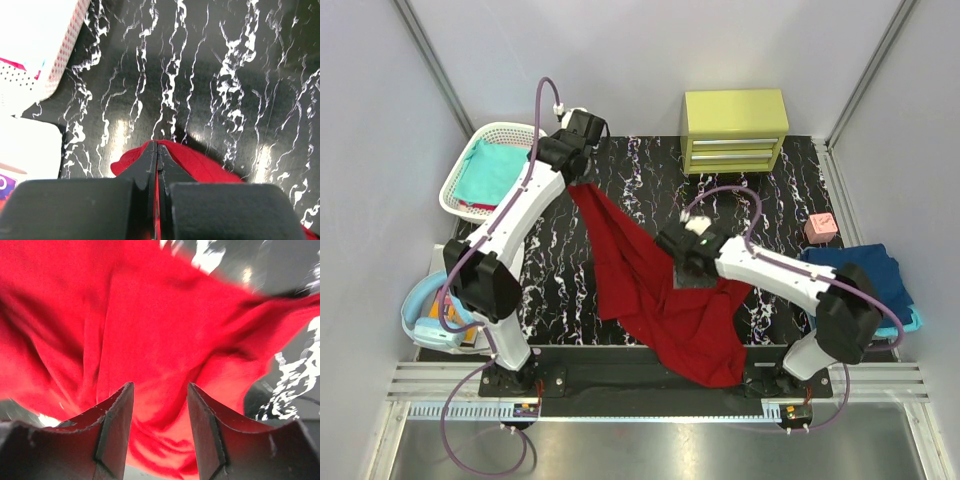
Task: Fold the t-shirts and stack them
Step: Flatten out the tshirt
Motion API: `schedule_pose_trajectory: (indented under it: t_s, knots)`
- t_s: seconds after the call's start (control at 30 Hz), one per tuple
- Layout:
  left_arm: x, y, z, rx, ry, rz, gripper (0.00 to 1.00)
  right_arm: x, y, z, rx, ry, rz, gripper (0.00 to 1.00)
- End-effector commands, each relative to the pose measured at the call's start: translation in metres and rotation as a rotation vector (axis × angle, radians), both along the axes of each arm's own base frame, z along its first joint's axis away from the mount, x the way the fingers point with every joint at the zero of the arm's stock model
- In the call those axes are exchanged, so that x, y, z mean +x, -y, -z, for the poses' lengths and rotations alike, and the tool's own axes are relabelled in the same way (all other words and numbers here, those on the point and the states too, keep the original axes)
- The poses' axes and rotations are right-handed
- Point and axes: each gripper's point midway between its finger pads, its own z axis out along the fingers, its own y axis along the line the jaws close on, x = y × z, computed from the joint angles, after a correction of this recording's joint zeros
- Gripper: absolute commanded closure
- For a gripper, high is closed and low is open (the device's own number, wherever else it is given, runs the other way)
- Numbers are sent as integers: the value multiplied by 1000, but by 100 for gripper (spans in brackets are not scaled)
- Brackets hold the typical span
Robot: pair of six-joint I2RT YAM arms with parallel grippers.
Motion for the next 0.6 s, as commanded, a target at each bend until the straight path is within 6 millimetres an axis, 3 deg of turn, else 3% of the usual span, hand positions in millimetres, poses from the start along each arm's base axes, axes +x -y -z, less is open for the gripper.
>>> schedule_pose_trajectory:
  t_s: [0.0,0.23,0.57]
  knots:
    - [0,2,11,-9,-12,19,100,-34,-36,17,18,-48,-158,45]
    - [-1,3,18,-15,-23,20,100,-52,-46,30,15,-92,-183,47]
    - [-7,3,29,-18,-44,22,100,-47,-65,58,3,-133,-229,47]
